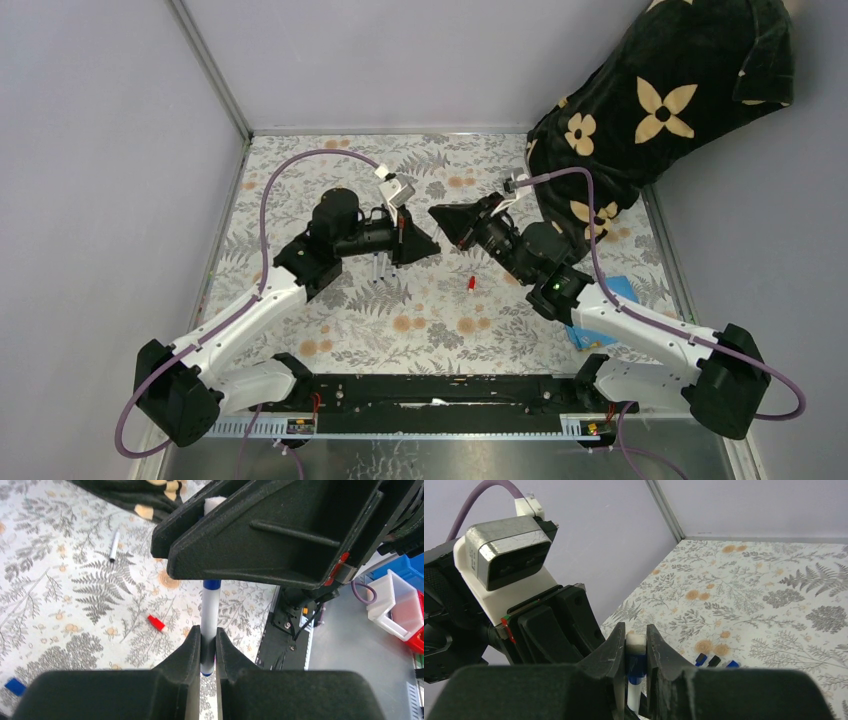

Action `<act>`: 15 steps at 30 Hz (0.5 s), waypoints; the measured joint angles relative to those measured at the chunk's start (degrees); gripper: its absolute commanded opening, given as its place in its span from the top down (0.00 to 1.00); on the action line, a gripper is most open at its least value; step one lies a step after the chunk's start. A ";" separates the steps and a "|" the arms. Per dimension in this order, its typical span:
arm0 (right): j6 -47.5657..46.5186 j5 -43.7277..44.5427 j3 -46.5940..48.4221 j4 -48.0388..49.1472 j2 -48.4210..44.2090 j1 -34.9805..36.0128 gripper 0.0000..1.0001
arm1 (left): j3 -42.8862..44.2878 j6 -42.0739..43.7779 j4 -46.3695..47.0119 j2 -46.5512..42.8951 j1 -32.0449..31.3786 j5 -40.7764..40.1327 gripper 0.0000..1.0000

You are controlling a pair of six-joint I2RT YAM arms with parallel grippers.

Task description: Insert the pens into the pen caps

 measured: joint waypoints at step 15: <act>2.14 6.69 0.37 -4.04 -3.37 3.15 0.68 | -0.17 0.68 -1.55 0.07 -0.57 2.05 1.00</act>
